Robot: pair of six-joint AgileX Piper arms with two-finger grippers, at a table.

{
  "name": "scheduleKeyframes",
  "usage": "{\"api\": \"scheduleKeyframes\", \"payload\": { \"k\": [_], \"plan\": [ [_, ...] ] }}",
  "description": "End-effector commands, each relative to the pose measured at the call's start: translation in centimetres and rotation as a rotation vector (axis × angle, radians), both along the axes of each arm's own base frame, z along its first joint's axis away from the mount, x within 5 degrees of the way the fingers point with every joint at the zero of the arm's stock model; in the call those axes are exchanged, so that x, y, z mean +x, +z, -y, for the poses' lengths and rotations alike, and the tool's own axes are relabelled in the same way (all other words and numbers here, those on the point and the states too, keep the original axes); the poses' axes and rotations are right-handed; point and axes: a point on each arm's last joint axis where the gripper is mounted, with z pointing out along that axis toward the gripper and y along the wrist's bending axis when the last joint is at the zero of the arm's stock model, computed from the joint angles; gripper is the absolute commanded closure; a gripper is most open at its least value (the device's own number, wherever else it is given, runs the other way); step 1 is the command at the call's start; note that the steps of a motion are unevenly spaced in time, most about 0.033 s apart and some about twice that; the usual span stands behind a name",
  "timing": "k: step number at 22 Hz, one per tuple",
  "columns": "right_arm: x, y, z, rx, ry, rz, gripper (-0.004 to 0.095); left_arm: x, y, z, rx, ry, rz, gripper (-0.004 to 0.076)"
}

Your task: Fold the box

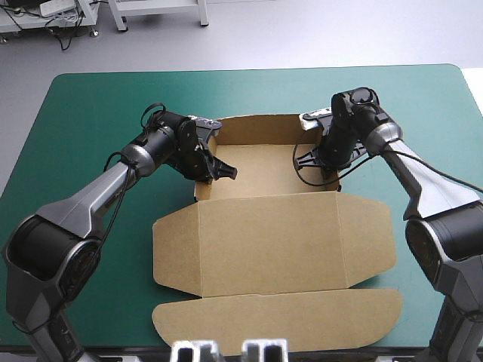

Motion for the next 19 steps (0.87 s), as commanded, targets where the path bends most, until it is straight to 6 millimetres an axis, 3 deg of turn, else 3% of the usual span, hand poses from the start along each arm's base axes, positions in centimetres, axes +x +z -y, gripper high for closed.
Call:
{"api": "scheduleKeyframes", "payload": {
  "k": [1,9,11,12,13,14,15,16,17,19],
  "plan": [
    [-0.3,2.8,0.2,0.014,0.044,0.101,0.0928,-0.8,2.5,0.9,-0.060,-0.103,0.070,0.0731],
    [-0.5,2.7,0.3,0.007,0.046,0.082,0.0909,-0.7,1.7,1.0,-0.053,-0.094,0.023,0.0731],
    [-0.5,2.7,0.3,0.005,0.053,0.081,0.0799,-1.0,1.6,0.8,-0.032,-0.112,-0.005,0.0715],
    [-0.5,2.7,0.3,0.005,0.055,0.081,0.0662,-1.0,1.5,0.6,-0.002,-0.118,-0.010,0.0675],
    [-0.5,2.7,0.3,0.005,0.055,0.081,0.0600,-1.0,1.5,0.5,0.011,-0.115,-0.007,0.0647],
    [-0.5,2.7,0.3,0.005,0.055,0.081,0.0442,-0.9,1.5,0.2,0.035,-0.097,-0.004,0.0576],
    [-0.5,2.7,0.3,0.005,0.055,0.081,0.0383,-0.9,1.5,0.1,0.043,-0.097,-0.009,0.0545],
    [-0.5,2.7,0.3,0.005,0.055,0.081,0.0276,-1.0,1.4,0.0,0.058,-0.100,-0.017,0.0461],
    [-0.5,2.7,0.3,0.005,0.055,0.081,0.0250,-1.0,1.4,0.0,0.060,-0.099,-0.016,0.0385],
    [-0.5,2.7,0.3,0.005,0.055,0.081,0.0252,-0.8,1.4,-0.2,0.055,-0.071,-0.016,0.0307]
  ]
}}
